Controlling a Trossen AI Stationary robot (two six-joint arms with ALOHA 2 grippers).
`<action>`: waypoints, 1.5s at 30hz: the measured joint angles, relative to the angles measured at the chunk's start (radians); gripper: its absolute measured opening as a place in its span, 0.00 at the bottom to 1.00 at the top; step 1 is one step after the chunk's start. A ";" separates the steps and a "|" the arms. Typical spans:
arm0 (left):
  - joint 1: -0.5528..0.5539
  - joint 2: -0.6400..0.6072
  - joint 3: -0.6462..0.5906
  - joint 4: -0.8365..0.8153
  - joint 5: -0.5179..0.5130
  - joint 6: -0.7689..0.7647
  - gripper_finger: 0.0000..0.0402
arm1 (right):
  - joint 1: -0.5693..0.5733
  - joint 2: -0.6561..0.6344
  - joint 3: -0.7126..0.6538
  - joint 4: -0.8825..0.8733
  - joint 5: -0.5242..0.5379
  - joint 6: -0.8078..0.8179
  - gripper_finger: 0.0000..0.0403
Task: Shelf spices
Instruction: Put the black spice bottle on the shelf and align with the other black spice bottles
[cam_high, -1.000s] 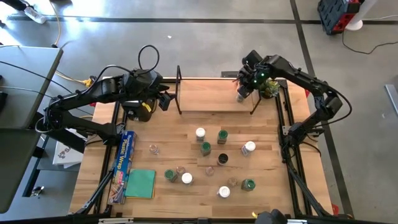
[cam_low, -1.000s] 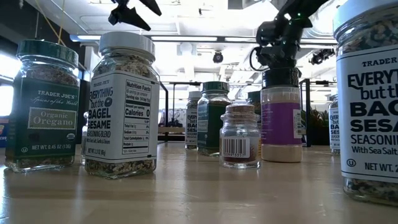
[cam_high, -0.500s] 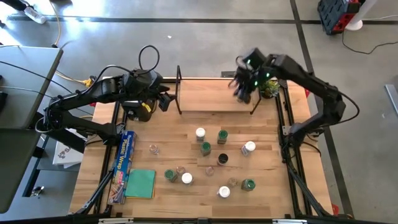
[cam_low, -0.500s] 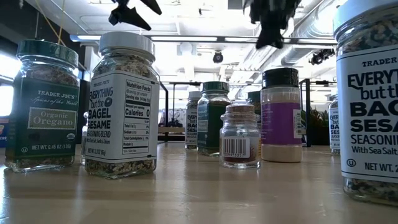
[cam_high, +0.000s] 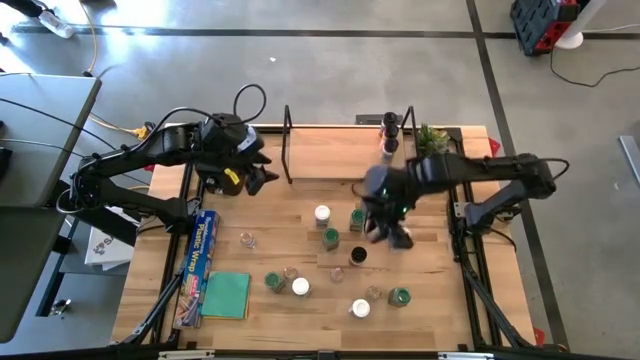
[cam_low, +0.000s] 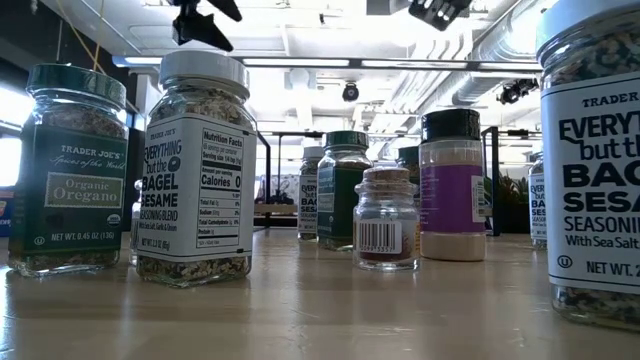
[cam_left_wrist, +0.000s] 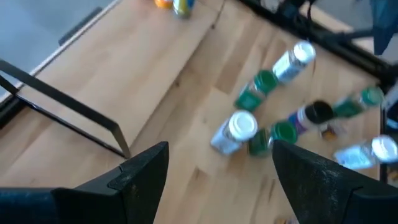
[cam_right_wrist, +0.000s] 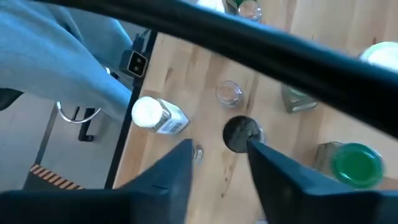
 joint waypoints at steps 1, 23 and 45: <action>0.000 0.000 0.000 -0.013 0.009 0.010 0.70 | 0.022 0.011 0.000 0.014 0.021 0.027 0.46; -0.059 -0.002 0.000 -0.144 0.034 0.050 0.70 | 0.181 0.373 -0.002 0.022 0.340 0.215 0.81; -0.089 -0.002 0.000 -0.110 -0.042 0.050 0.70 | 0.020 0.165 0.248 -0.268 0.230 0.364 0.46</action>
